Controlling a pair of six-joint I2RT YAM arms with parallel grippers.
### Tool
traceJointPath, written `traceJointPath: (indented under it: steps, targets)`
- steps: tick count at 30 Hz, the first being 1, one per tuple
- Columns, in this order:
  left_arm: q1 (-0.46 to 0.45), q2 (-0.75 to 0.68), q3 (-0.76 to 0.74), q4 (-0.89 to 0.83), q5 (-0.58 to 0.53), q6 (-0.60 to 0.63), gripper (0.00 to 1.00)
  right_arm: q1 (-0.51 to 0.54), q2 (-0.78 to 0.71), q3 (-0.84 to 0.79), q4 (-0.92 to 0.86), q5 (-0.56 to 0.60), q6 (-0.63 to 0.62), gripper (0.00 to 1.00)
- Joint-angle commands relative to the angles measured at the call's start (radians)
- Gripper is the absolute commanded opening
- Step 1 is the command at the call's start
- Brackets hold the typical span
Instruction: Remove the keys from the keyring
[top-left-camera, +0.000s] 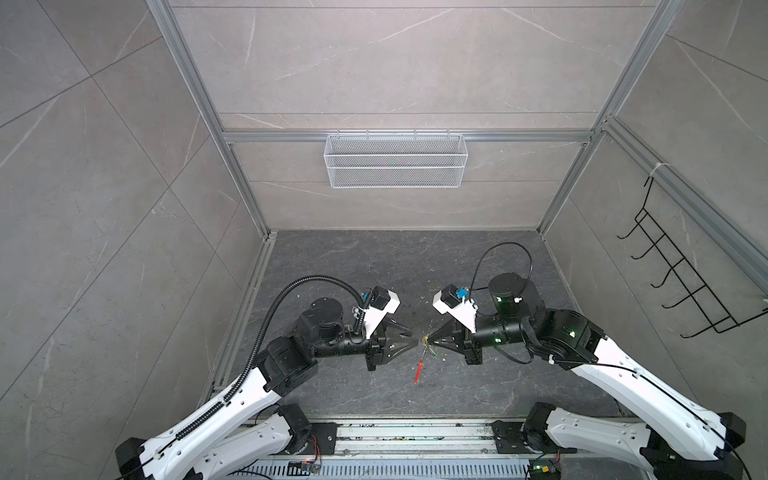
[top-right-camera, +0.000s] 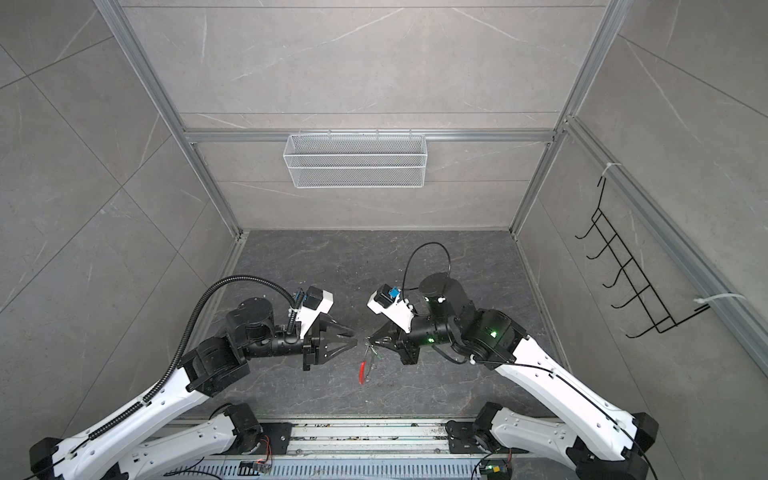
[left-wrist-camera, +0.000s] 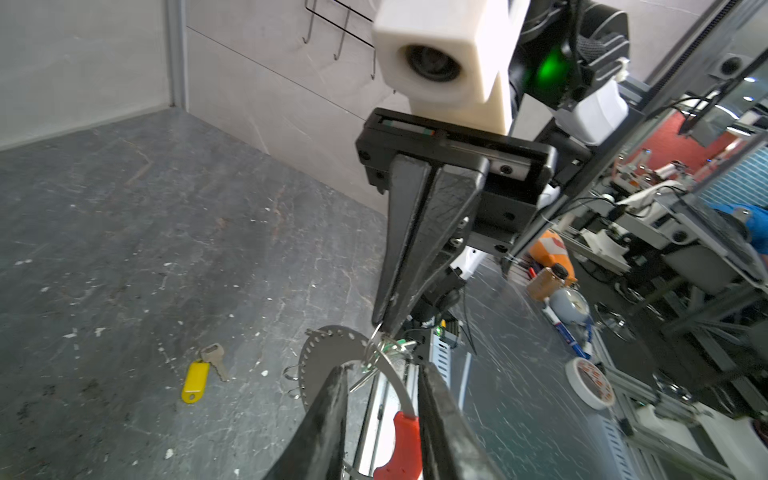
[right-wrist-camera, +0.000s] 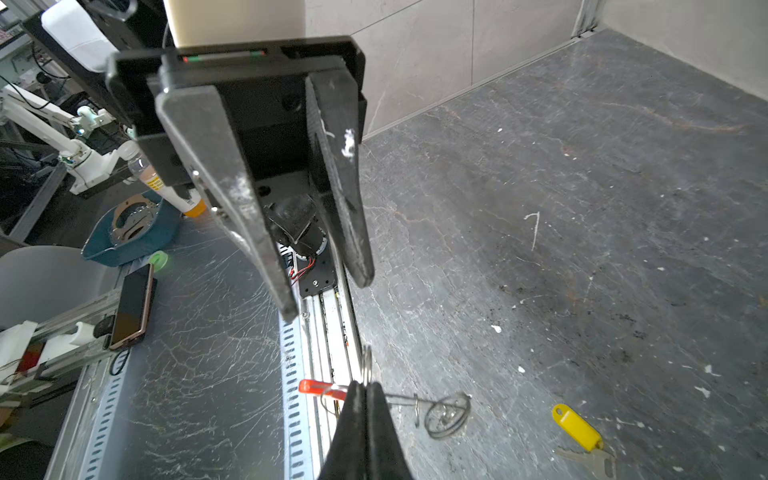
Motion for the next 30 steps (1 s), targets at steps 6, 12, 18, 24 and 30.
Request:
traceJointPath:
  steps: [6,12,18,24,30]
  targets:
    - [0.004,0.050,0.082,-0.049,0.125,0.010,0.31,-0.002,0.018,0.052,-0.023,-0.071,-0.030,0.00]
    - [0.003,0.059,0.091,-0.073,0.114,0.022,0.31,-0.002,0.018,0.061,-0.021,-0.082,-0.026,0.00]
    - [0.003,0.077,0.096,-0.078,0.131,0.027,0.30,-0.002,0.024,0.064,-0.015,-0.092,-0.022,0.00]
    - [0.004,0.082,0.098,-0.072,0.142,0.026,0.27,-0.003,0.028,0.063,-0.006,-0.093,-0.017,0.00]
    - [0.004,0.087,0.096,-0.062,0.145,0.023,0.21,-0.002,0.034,0.060,0.006,-0.098,-0.008,0.00]
